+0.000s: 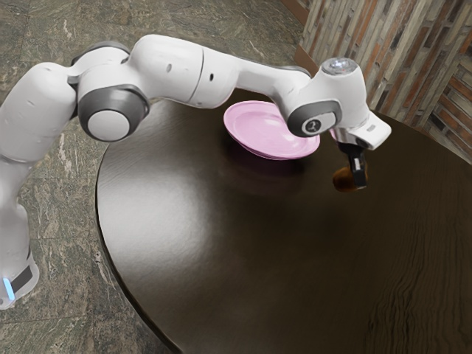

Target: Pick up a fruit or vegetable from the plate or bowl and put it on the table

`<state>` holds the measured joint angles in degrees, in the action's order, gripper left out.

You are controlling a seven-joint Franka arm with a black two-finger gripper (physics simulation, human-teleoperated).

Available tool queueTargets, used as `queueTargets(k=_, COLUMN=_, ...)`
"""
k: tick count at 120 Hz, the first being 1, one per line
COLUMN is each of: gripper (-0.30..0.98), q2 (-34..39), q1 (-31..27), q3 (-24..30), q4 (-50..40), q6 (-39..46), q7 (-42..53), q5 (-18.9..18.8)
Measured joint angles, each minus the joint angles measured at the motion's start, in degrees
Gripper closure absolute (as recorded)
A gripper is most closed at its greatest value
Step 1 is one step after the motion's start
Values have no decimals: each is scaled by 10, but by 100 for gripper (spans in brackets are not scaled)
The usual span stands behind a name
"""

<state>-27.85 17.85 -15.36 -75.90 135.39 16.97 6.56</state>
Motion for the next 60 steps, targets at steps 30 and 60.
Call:
queueTargets(k=30, gripper=2, q2=18, q1=26, q3=-6, q4=-1, q6=30, q7=-23, q5=3)
queueTargets(k=60, gripper=0, q2=95, q1=41, q3=-15, q4=-7, q6=-81, q7=-308, q5=-11)
